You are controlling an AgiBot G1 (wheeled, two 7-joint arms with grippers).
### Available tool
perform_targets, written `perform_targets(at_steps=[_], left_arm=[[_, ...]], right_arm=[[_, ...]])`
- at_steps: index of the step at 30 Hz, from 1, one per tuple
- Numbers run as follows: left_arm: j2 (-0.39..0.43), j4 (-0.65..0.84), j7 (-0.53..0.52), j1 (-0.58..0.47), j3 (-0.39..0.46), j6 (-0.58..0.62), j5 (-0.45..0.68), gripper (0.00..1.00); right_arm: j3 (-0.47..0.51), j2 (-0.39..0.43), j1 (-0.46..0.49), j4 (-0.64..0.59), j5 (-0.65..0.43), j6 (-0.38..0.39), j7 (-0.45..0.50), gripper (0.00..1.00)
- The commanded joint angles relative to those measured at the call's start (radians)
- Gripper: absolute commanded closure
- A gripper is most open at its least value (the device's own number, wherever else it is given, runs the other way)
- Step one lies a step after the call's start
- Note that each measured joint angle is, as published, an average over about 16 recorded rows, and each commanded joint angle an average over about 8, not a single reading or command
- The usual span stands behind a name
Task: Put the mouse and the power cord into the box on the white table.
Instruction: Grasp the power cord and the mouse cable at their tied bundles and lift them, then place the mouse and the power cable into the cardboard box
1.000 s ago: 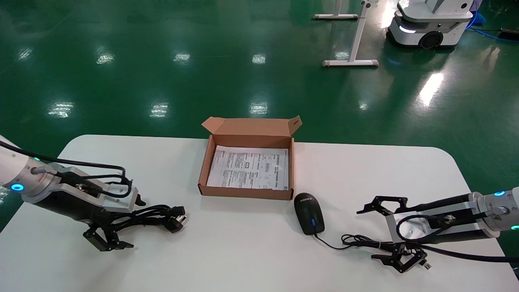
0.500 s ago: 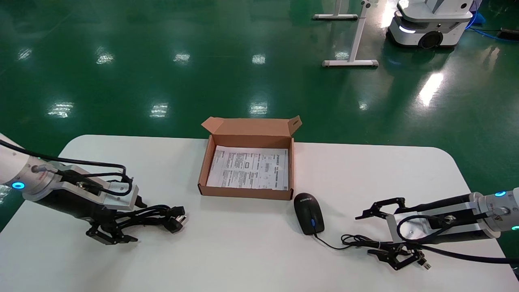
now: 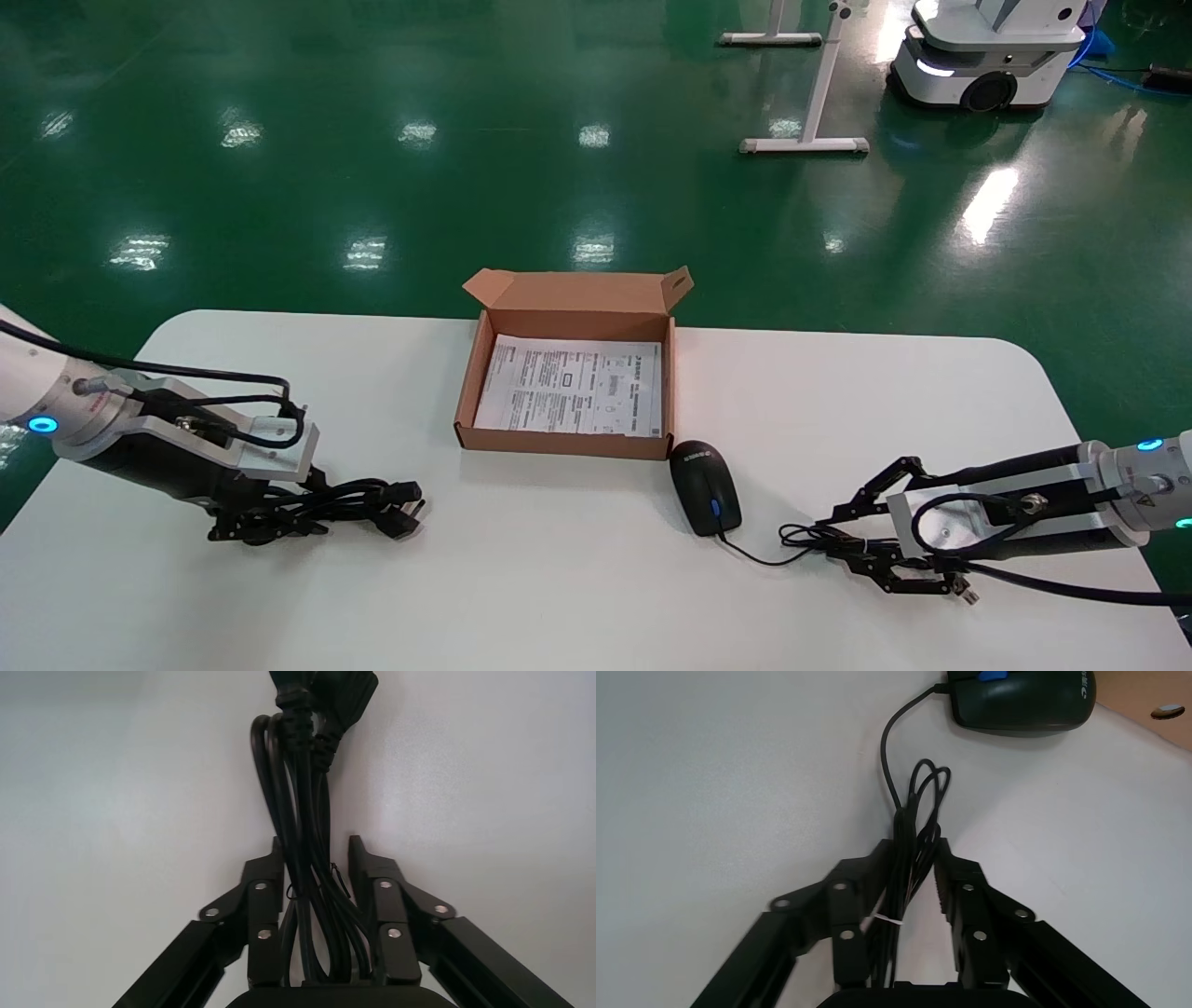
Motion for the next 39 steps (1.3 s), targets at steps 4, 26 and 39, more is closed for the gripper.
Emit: perform_targets(at_steps=[4, 26, 39], left_arm=[[-0.003, -0.003, 0.002, -0.005, -0.003, 0.013, -0.004, 1.00], [-0.112, -0.124, 0.054, -0.322, -0.152, 0.056, -0.231, 1.00], [-0.047, -0.056, 0.106, -0.356, -0.240, -0.054, -0.349, 1.00]], right_arm=[[0.000, 0.000, 0.000, 0.001, 0.000, 0.000, 0.000, 1.00], [0.095, -0.035, 0.286, 0.061, 0.127, 0.004, 0.163, 1.00], [0.121, -0.299, 0.269, 0.022, 0.164, 0.208, 0.154, 1.00]])
